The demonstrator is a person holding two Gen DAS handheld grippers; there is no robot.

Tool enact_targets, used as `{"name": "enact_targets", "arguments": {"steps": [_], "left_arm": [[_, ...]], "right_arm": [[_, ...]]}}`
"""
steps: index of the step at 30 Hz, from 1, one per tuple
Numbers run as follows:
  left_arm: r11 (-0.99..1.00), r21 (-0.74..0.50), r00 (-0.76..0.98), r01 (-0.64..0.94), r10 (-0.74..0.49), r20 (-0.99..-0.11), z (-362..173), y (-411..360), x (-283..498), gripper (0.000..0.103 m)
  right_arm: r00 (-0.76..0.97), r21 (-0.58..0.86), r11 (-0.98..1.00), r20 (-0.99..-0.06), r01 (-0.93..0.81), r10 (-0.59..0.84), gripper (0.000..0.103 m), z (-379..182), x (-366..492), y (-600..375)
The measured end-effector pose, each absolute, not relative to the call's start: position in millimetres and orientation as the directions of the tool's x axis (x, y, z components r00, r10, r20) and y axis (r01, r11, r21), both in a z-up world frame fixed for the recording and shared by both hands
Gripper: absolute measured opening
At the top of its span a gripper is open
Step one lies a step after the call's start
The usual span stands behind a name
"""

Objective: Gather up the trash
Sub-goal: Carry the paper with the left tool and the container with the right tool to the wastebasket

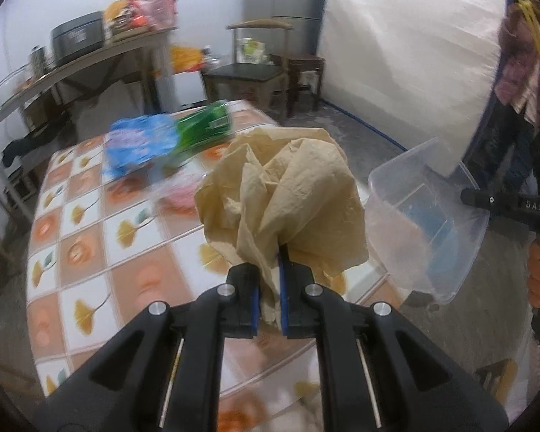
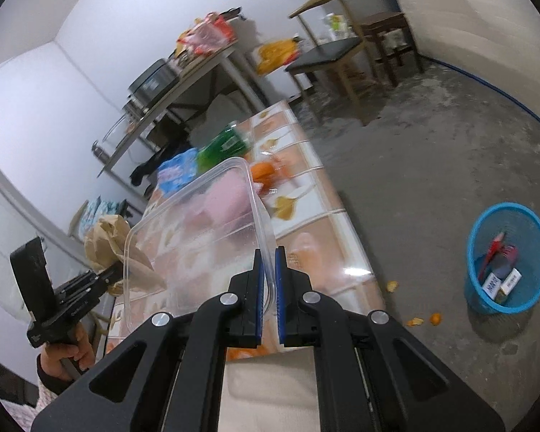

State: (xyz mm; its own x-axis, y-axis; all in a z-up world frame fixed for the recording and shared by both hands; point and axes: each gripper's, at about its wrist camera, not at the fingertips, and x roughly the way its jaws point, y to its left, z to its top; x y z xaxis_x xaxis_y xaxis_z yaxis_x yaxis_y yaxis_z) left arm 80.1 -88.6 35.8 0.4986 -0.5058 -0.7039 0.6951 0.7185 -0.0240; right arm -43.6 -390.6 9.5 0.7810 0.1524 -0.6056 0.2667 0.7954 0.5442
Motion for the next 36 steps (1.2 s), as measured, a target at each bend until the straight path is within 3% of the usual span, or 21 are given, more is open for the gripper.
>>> {"name": "enact_targets", "arguments": {"steps": [17, 23, 31, 36], "left_arm": [[0.463, -0.104, 0.259, 0.880, -0.653, -0.711, 30.4, -247.9, 61.0, 0.007], [0.387, -0.124, 0.185, 0.914, -0.667, -0.721, 24.0, -291.7, 47.1, 0.007], [0.319, -0.230, 0.010, 0.919, -0.605, -0.796, -13.6, -374.9, 45.6, 0.007], [0.262, -0.283, -0.103, 0.923, -0.540, -0.835, -43.4, -441.4, 33.5, 0.007]], "right_arm": [[0.740, 0.493, 0.706, -0.669, 0.508, -0.066, 0.006, -8.2, -136.9, -485.8], [0.704, 0.514, 0.654, -0.709, 0.555, -0.040, 0.006, -37.5, -163.3, -496.9], [0.522, 0.382, 0.559, -0.846, 0.736, -0.109, 0.006, -114.8, -206.1, -531.2], [0.368, 0.208, 0.495, -0.895, 0.843, -0.251, 0.006, -142.1, -229.9, -573.8]]}}
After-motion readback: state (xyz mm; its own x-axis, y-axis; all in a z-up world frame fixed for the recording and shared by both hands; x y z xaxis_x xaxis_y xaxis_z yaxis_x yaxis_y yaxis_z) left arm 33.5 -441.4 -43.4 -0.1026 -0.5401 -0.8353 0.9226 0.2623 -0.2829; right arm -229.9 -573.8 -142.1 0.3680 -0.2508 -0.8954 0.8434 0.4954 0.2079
